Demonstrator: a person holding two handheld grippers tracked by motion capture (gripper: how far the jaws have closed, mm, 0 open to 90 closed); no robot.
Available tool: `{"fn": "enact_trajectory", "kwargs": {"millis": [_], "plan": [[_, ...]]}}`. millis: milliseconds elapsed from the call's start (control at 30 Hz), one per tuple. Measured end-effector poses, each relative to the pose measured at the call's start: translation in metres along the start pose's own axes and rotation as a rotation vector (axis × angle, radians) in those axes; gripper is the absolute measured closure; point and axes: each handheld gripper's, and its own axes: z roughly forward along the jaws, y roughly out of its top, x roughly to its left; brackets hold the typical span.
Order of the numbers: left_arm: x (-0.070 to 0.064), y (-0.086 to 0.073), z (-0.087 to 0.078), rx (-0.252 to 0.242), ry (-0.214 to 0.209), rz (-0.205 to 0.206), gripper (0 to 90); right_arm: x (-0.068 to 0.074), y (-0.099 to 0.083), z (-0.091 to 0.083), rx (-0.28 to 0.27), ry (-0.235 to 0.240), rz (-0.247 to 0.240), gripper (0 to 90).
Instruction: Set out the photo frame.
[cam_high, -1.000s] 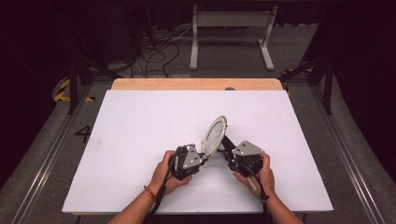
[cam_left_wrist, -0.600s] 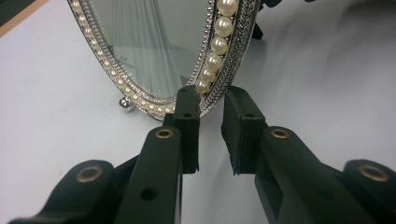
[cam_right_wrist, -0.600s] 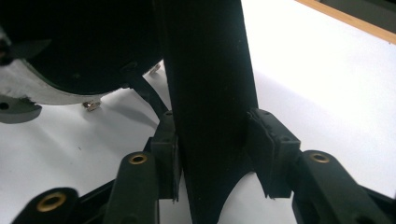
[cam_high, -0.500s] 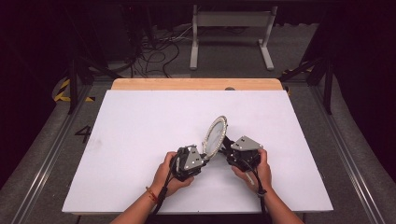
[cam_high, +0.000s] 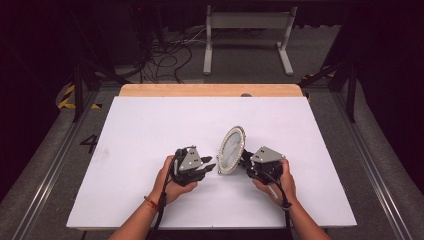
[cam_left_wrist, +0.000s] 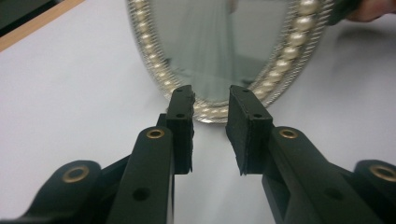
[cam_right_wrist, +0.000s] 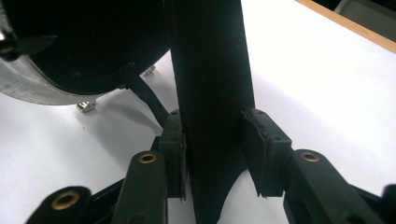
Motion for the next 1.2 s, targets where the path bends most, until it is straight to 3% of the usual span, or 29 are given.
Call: {"fn": "enact_trajectory", "kwargs": {"millis": [200,300,367,433,667,833,900,1067,1200], "plan": [[0.008,-0.003,-0.001,0.005,0.019,-0.020,63.9,-0.004,-0.002,-0.002,-0.007,0.026,-0.013,63.7],[0.010,-0.003,-0.003,0.003,0.019,-0.013,60.4,-0.006,-0.004,-0.002,-0.008,0.048,0.018,62.0],[0.011,-0.002,-0.006,0.006,0.032,0.001,56.4,-0.006,-0.005,-0.002,-0.006,0.057,0.037,53.9],[0.010,-0.001,-0.008,0.010,0.039,0.004,53.3,-0.007,-0.004,-0.001,-0.002,0.051,0.050,51.5],[0.009,0.002,-0.004,0.079,0.023,0.023,45.1,-0.002,0.004,0.007,0.009,0.030,0.056,47.7],[0.008,-0.001,-0.005,0.148,0.040,0.045,38.2,-0.005,0.004,0.009,0.010,0.011,0.049,57.3],[0.011,-0.006,-0.009,0.145,0.022,0.031,37.2,-0.004,0.004,0.009,0.015,-0.003,0.011,58.9],[0.020,-0.014,-0.012,0.126,0.012,-0.023,35.5,-0.005,0.000,0.009,-0.015,0.007,-0.005,59.8],[0.022,-0.013,-0.009,0.119,0.017,-0.026,33.9,-0.007,-0.003,0.008,-0.039,0.027,-0.021,60.1]]}}
